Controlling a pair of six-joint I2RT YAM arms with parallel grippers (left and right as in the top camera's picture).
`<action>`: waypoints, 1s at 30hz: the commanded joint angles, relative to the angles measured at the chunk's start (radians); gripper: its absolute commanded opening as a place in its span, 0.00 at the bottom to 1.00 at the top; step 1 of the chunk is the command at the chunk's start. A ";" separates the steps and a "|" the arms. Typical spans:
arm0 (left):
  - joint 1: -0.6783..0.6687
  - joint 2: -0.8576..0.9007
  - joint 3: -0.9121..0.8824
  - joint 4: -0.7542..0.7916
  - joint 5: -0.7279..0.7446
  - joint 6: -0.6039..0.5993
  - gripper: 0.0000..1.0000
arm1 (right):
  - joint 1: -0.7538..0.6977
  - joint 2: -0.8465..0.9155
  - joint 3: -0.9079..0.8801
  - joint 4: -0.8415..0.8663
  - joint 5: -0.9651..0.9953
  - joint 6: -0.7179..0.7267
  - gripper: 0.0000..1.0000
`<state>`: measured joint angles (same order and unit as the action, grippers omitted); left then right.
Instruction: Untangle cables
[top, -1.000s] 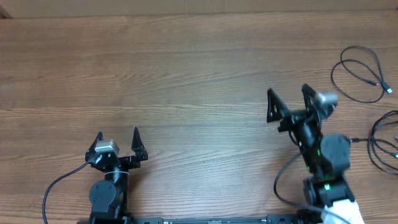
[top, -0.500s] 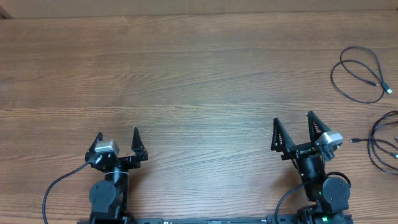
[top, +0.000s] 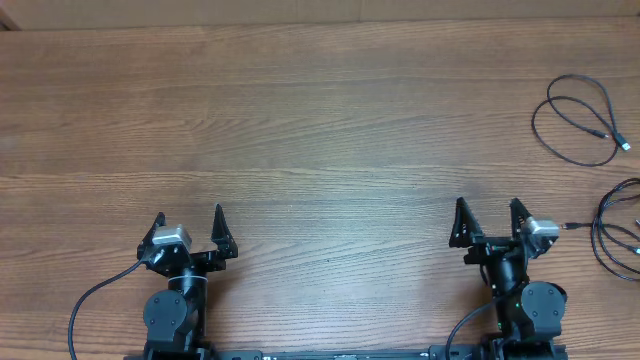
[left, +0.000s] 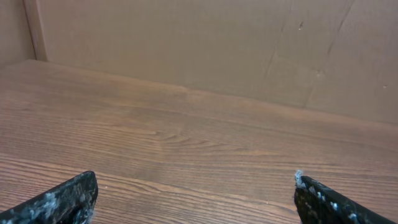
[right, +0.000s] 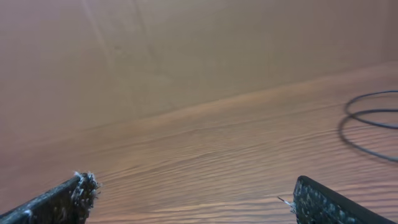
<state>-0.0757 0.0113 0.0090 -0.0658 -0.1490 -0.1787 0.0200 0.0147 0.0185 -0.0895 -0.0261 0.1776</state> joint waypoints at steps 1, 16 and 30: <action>0.008 -0.007 -0.003 -0.001 0.011 0.022 1.00 | -0.045 -0.012 -0.010 0.008 -0.056 -0.153 1.00; 0.008 -0.007 -0.003 -0.001 0.011 0.022 1.00 | -0.107 -0.012 -0.010 0.006 -0.040 -0.204 1.00; 0.008 -0.007 -0.003 -0.001 0.011 0.022 1.00 | -0.106 -0.012 -0.010 0.009 -0.043 -0.204 1.00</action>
<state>-0.0757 0.0113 0.0090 -0.0658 -0.1490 -0.1787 -0.0795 0.0147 0.0185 -0.0879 -0.0780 -0.0299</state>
